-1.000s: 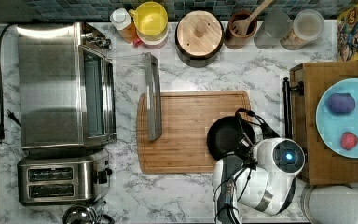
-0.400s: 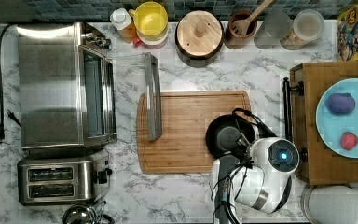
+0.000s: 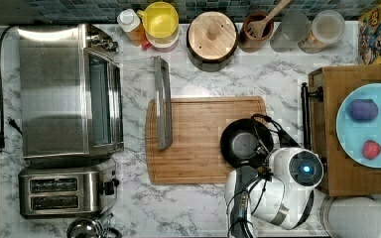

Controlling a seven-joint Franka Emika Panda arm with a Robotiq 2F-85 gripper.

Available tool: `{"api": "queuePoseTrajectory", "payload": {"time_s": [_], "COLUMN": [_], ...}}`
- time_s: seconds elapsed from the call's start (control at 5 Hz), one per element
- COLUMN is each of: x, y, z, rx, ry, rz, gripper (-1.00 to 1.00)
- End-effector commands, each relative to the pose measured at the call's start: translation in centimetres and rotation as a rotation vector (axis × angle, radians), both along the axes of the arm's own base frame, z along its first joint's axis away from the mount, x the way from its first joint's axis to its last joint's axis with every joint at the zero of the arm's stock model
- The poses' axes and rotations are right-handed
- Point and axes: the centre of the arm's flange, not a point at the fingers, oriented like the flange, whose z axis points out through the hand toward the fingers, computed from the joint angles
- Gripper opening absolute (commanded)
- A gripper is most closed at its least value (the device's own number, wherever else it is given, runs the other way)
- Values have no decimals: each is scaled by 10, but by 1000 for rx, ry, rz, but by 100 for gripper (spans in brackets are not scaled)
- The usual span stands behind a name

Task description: Pick up the bowl.

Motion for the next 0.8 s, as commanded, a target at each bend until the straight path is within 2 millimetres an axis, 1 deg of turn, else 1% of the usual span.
{"api": "queuePoseTrajectory", "payload": {"time_s": [0.2,0.4,0.6,0.8], "x": [26,49,76,95], "y": [18,33,63,101], "z": [59,121,162,197], "rx": [1,-8,-26,7], "ry": [-82,-193,-228,-283], "rz": [-13,-24,46,107], "gripper": [-100,-100,-100,-100]}}
